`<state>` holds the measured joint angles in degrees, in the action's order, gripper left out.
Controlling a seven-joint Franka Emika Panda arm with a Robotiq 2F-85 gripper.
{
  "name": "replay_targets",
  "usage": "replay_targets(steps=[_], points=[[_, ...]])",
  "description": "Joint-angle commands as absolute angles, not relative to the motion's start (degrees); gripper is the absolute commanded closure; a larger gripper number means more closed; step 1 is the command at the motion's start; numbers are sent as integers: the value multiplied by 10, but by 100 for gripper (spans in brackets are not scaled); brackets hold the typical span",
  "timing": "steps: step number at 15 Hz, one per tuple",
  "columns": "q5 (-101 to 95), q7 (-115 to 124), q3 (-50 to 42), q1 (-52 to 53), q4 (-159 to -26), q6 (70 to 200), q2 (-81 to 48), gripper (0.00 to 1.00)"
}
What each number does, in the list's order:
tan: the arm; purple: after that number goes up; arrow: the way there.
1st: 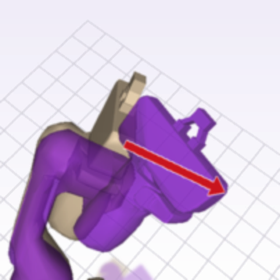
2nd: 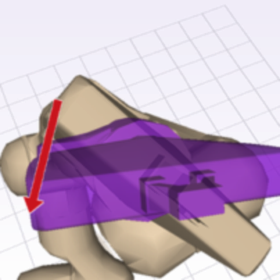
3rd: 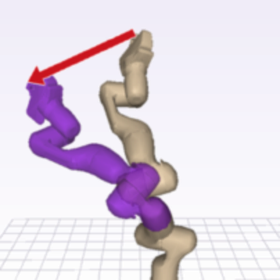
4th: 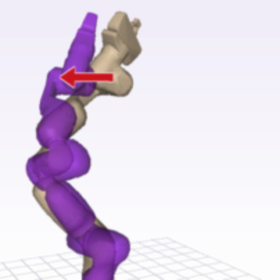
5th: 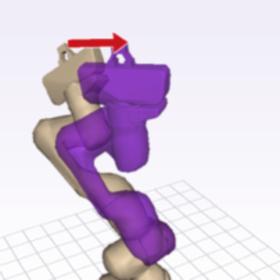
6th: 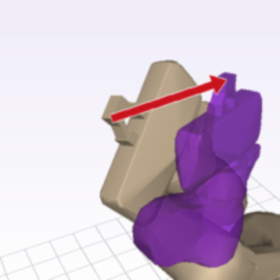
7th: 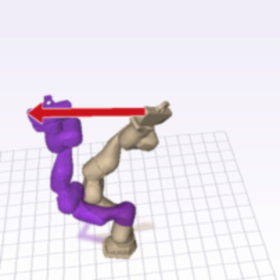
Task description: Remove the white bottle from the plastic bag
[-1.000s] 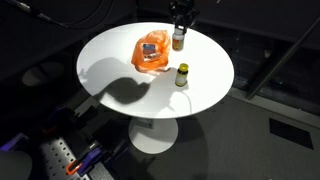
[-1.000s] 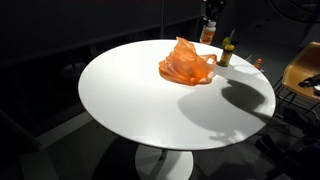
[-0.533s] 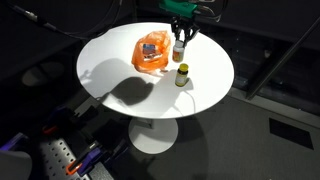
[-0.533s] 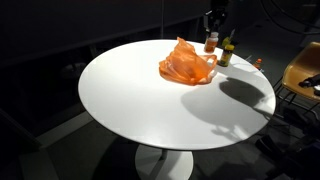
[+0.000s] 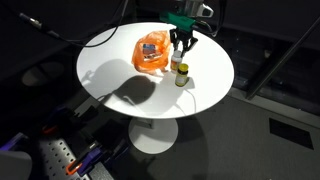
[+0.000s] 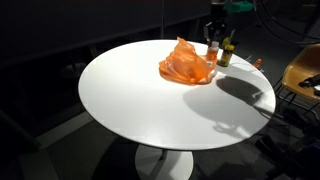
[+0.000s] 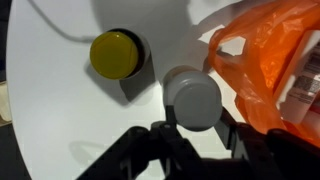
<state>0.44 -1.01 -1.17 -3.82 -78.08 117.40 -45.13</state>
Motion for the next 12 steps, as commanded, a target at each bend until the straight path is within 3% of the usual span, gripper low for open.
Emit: replay_targets(steps=[1, 5, 12], points=[[8, -15, -11, -40, -780, 1179, -449, 31], [5, -26, -7, -36, -803, 1186, -423, 1], [10, -63, 13, -33, -851, 1155, -344, 0]])
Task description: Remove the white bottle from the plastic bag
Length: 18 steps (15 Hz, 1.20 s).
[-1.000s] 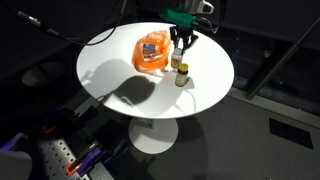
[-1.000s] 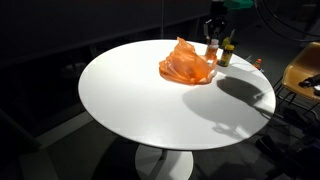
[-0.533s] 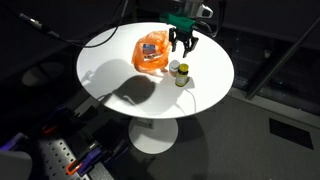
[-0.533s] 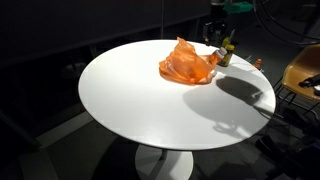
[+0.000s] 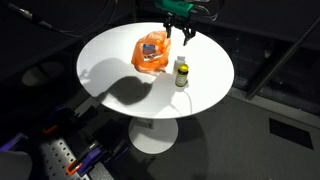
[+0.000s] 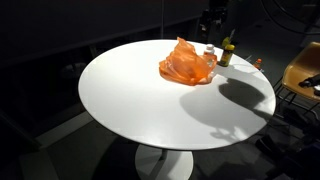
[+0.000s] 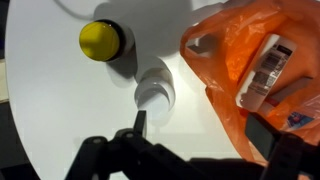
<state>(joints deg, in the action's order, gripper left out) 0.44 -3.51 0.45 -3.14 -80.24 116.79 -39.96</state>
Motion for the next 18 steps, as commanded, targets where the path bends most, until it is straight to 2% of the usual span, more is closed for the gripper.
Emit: replay_targets(steps=[1, 11, 18], points=[[10, -69, 15, -32, -860, 1151, -330, 0], [-4, -47, 9, -6, -1002, 1123, -183, 0], [4, -57, 11, -7, -991, 1124, -198, 0]])
